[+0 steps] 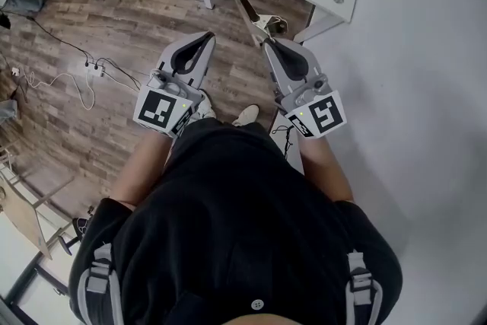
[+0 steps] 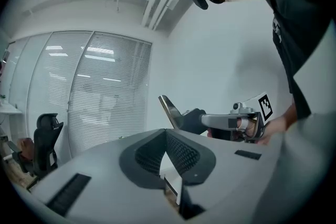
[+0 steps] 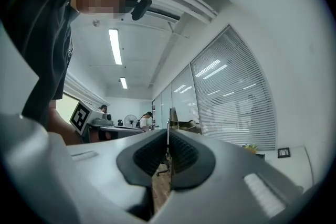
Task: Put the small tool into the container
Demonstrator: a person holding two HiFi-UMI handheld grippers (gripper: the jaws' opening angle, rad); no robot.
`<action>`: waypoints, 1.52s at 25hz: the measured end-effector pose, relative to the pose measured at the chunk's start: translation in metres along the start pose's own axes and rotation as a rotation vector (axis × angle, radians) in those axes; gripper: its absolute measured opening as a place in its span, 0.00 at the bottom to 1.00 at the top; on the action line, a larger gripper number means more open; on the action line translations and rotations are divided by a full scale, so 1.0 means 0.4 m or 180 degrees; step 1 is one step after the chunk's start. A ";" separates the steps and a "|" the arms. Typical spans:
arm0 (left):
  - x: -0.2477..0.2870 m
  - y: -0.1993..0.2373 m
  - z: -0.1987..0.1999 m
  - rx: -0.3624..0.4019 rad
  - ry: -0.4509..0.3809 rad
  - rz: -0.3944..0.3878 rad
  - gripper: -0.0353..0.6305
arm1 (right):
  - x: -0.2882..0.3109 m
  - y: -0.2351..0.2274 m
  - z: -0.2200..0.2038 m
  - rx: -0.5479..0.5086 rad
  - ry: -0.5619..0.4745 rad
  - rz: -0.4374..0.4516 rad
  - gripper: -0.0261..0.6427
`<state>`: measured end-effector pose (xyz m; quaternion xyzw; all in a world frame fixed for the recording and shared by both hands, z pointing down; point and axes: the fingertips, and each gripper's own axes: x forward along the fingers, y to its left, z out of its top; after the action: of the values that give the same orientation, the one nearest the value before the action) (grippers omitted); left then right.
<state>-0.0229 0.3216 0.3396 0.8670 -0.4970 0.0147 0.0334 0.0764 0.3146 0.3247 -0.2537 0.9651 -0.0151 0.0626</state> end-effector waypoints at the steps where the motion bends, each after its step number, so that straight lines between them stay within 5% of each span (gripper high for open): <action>1: 0.001 0.002 -0.002 -0.0005 0.0000 -0.0009 0.06 | 0.002 0.001 -0.002 0.0002 0.0006 -0.0001 0.07; 21: -0.005 0.089 0.004 -0.0042 -0.0037 -0.0135 0.06 | 0.099 0.027 -0.017 0.0071 0.0078 -0.0032 0.07; 38: -0.053 0.276 0.004 -0.0131 -0.0126 -0.0264 0.06 | 0.289 0.087 -0.048 -0.0012 0.0180 -0.0119 0.07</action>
<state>-0.1290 0.2840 0.3418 0.8861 -0.4615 -0.0140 0.0420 -0.0428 0.2880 0.3285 -0.2713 0.9616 -0.0216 0.0345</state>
